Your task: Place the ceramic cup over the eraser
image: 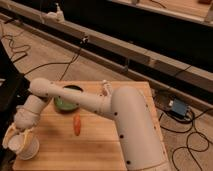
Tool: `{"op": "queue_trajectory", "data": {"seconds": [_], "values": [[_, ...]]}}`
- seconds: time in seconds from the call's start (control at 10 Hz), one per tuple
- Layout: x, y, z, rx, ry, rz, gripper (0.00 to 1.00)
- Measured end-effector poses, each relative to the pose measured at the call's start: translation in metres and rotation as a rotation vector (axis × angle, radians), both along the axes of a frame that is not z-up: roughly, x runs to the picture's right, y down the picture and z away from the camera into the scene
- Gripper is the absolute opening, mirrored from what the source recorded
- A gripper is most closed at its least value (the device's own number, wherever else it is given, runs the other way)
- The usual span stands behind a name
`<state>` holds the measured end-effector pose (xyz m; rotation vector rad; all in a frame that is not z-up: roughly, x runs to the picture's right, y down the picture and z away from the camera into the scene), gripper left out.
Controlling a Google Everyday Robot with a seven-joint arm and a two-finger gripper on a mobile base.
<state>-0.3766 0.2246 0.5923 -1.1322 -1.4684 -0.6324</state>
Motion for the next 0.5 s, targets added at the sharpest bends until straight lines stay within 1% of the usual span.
{"op": "queue_trajectory", "data": {"seconds": [0.1,0.2,0.5], "values": [[0.0002,-0.0002,0.0002,0.000,0.000,0.001,0.76],[0.0001,-0.0002,0.0000,0.000,0.000,0.001,0.80],[0.0000,-0.0004,-0.0003,0.000,0.000,0.001,0.80]]}}
